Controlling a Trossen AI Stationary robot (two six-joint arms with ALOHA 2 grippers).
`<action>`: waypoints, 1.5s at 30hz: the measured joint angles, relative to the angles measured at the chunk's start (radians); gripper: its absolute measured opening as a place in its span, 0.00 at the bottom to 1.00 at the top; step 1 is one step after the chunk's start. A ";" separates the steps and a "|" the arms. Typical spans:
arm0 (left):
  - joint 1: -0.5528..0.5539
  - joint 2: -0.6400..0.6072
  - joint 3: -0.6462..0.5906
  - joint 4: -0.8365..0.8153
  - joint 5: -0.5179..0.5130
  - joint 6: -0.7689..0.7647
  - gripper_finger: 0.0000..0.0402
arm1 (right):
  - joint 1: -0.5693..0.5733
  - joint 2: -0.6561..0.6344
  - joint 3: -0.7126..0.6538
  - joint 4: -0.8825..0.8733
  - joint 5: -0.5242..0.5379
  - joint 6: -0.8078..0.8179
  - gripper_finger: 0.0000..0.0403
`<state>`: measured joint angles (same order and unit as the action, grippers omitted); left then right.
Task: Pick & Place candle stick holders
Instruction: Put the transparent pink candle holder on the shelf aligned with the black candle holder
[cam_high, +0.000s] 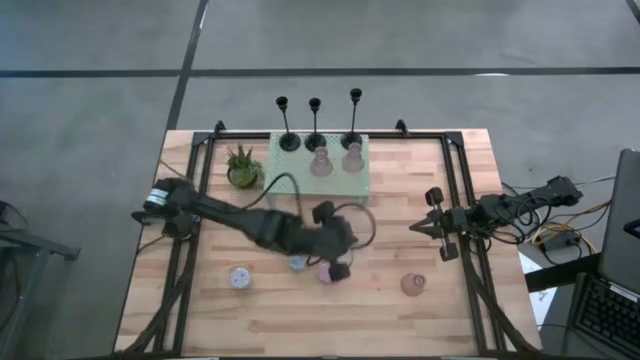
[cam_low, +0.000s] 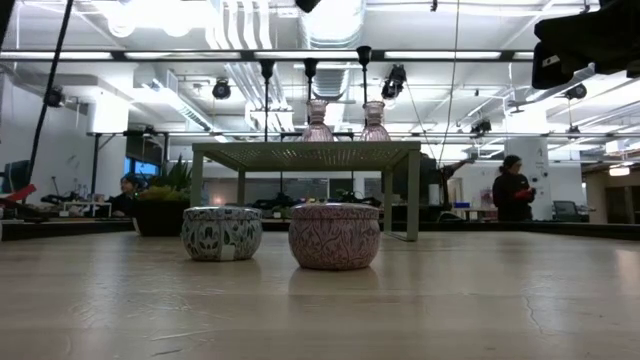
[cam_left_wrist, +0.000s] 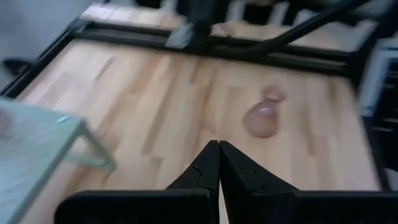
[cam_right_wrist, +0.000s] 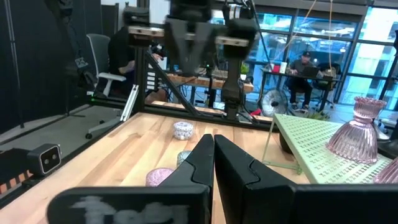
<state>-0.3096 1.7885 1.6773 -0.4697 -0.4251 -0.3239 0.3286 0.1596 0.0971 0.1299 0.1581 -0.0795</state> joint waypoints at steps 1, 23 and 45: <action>-0.013 -0.023 -0.051 0.057 0.000 0.012 0.02 | 0.000 0.001 0.000 0.000 0.000 0.000 0.02; -0.143 -0.666 -1.119 1.031 -0.072 0.246 0.04 | 0.000 0.002 0.000 0.000 0.000 -0.001 0.02; -0.144 -0.706 -1.610 1.637 0.204 0.382 0.05 | 0.000 0.002 0.000 0.000 0.000 -0.002 0.02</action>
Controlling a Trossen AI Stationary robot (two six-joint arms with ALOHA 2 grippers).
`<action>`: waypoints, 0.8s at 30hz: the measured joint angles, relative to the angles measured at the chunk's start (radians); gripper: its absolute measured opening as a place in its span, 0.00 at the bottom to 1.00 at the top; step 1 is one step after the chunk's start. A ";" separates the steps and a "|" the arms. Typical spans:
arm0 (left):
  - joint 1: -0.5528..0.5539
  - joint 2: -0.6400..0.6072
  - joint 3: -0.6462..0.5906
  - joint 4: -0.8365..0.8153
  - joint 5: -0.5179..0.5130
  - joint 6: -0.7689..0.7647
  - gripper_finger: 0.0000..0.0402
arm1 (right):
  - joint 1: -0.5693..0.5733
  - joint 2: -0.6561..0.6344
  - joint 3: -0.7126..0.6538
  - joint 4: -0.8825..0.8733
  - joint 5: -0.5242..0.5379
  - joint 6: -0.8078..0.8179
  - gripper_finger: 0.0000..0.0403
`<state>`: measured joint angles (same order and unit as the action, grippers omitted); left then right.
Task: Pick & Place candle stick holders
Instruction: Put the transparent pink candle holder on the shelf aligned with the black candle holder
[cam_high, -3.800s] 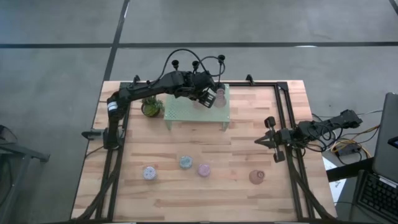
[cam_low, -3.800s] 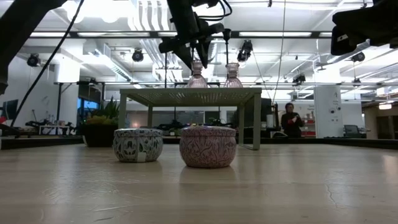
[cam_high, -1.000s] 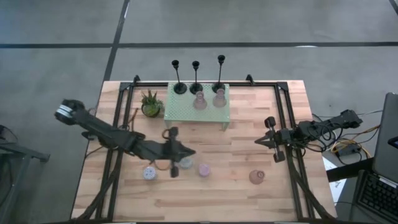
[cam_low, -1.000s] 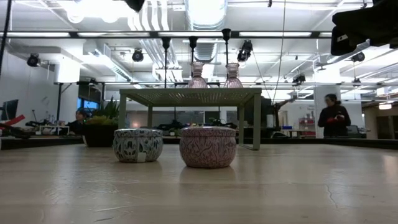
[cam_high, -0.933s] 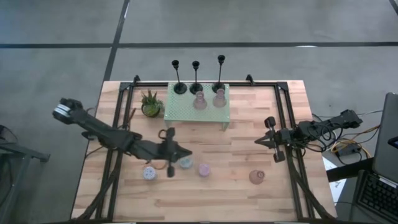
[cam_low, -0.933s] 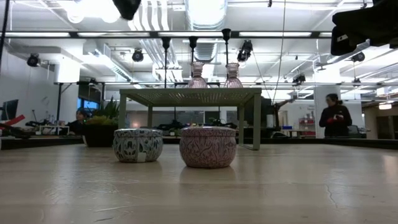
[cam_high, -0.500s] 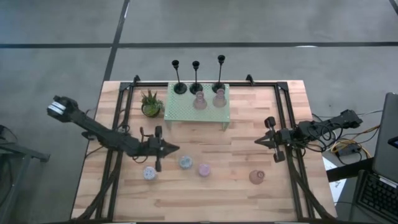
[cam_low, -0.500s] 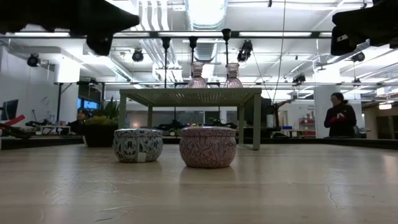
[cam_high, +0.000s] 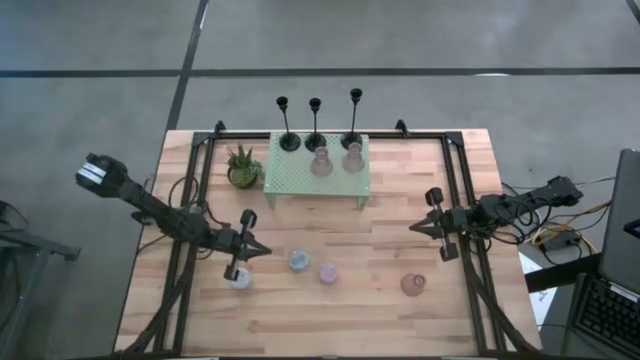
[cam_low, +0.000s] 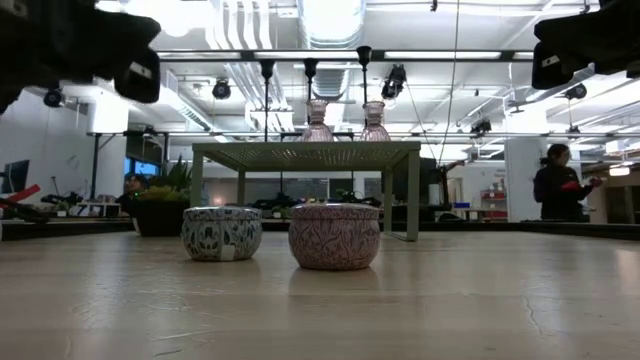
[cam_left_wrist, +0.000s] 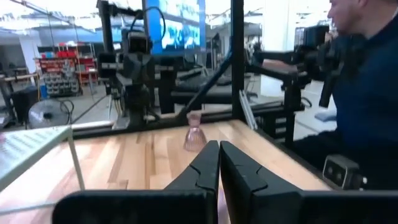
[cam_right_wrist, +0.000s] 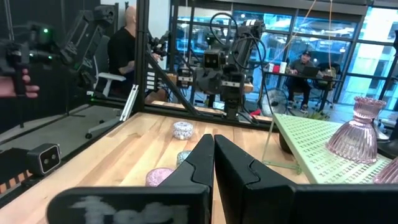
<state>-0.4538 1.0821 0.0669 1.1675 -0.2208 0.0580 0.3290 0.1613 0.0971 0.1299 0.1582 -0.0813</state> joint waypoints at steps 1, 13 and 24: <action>0.000 0.000 -0.008 0.003 0.000 0.000 0.05 | 0.000 0.000 0.000 0.000 0.000 0.000 0.02; 0.000 0.000 -0.040 0.029 0.003 -0.032 0.04 | 0.000 0.000 0.000 0.000 0.000 -0.001 0.02; 0.000 0.000 -0.058 0.055 -0.004 -0.031 0.04 | 0.000 0.000 0.000 0.000 0.000 0.002 0.02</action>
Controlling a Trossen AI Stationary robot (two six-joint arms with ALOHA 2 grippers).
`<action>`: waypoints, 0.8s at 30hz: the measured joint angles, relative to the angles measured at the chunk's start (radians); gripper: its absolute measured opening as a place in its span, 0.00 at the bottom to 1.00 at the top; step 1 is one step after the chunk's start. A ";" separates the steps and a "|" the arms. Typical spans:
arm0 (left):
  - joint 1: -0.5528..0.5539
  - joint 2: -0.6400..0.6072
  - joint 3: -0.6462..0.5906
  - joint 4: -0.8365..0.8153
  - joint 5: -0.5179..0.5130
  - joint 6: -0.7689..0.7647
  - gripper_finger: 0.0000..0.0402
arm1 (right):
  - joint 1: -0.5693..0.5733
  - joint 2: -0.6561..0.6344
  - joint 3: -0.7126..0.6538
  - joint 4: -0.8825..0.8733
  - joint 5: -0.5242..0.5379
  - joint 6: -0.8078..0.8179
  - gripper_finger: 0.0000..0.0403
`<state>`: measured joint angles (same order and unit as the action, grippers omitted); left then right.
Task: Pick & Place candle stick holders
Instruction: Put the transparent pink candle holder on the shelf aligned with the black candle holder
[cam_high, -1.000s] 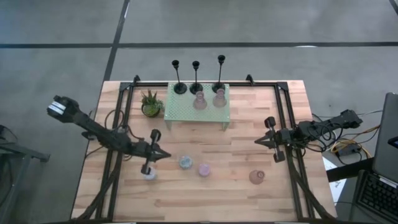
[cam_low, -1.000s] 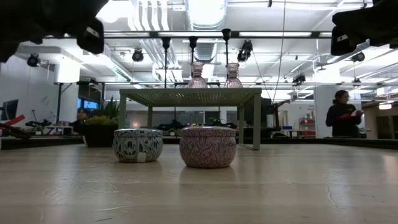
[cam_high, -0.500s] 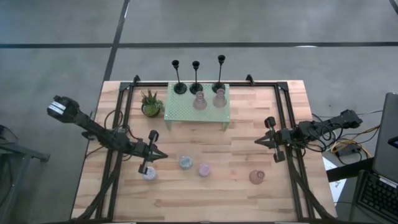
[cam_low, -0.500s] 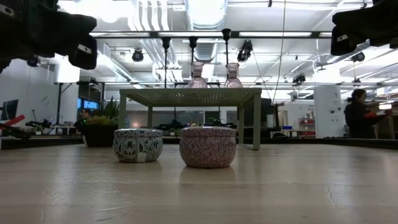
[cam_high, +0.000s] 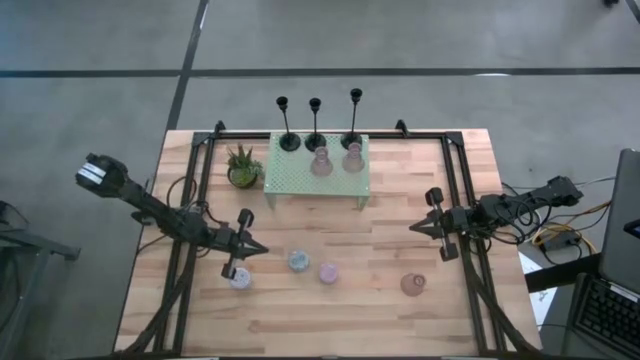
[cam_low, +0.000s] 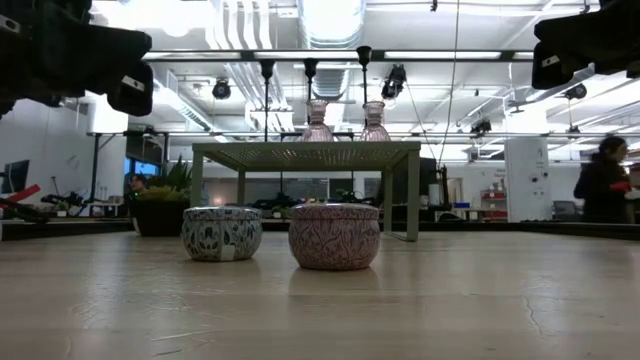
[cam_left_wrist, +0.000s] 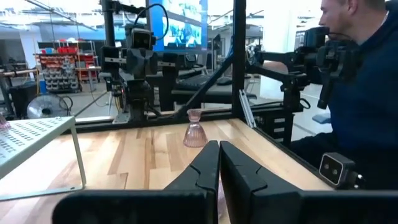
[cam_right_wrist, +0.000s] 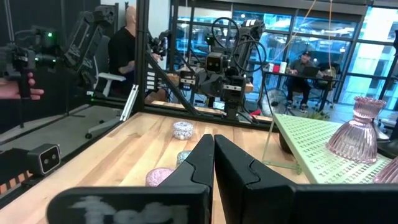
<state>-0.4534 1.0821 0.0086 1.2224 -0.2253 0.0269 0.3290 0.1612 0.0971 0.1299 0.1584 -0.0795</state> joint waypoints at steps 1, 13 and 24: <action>0.000 0.000 0.000 0.001 0.000 -0.001 0.04 | 0.000 0.000 0.000 0.000 0.000 -0.001 0.02; 0.000 0.000 -0.001 0.006 0.000 -0.017 0.04 | 0.000 0.000 0.000 0.000 0.000 0.000 0.02; 0.000 0.000 -0.003 0.005 -0.001 -0.003 0.04 | 0.000 0.000 0.000 0.000 0.000 -0.002 0.02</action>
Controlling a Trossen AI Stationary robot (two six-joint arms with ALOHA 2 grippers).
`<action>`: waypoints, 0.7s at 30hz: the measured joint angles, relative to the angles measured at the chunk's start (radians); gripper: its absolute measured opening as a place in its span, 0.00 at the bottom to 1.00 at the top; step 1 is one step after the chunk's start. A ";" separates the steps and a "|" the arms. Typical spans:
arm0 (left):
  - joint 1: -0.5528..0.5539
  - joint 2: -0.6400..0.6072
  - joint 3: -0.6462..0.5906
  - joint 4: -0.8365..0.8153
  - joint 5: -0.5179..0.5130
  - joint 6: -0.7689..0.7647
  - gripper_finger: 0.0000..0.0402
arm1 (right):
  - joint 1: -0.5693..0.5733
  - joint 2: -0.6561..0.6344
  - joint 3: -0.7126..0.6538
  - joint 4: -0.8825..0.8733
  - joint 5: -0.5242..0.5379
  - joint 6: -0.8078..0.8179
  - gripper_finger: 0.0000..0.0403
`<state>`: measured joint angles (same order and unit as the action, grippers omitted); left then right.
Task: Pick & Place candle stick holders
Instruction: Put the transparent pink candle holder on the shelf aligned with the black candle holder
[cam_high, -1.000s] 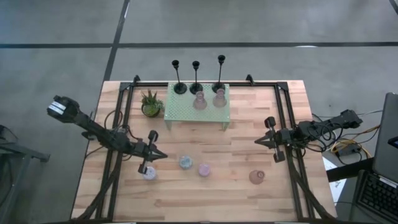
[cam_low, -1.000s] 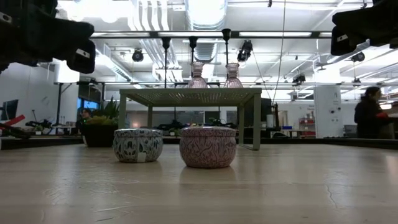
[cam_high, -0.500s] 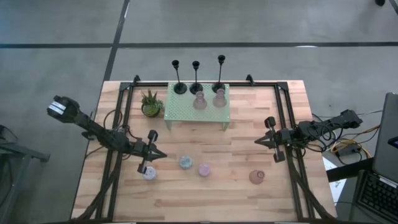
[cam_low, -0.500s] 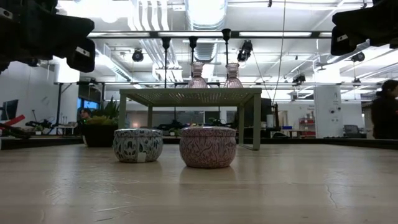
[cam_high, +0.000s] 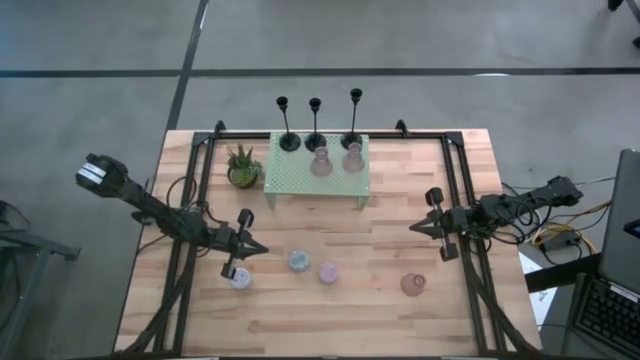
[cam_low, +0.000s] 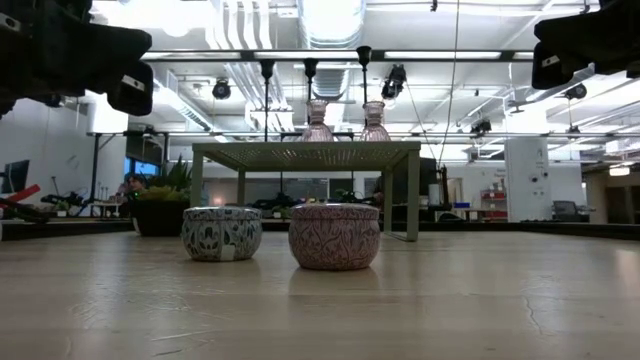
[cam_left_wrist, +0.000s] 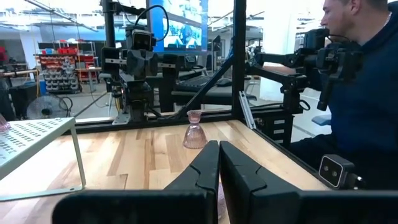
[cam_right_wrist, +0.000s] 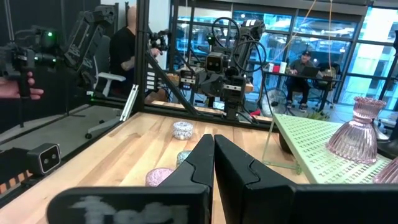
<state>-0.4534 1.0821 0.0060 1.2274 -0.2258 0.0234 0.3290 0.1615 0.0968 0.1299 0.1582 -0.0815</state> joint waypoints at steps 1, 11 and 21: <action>0.000 0.000 0.000 0.000 0.000 0.005 0.05 | 0.000 0.000 0.000 0.000 0.000 0.001 0.02; 0.000 0.000 0.000 -0.040 0.002 0.046 0.05 | 0.000 0.000 0.000 0.000 0.000 0.002 0.02; 0.000 0.000 -0.001 -0.068 0.004 0.054 0.05 | 0.000 0.000 0.000 0.000 0.000 0.000 0.02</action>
<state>-0.4534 1.0824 0.0053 1.1593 -0.2214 0.0779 0.3286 0.1612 0.0971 0.1299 0.1585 -0.0811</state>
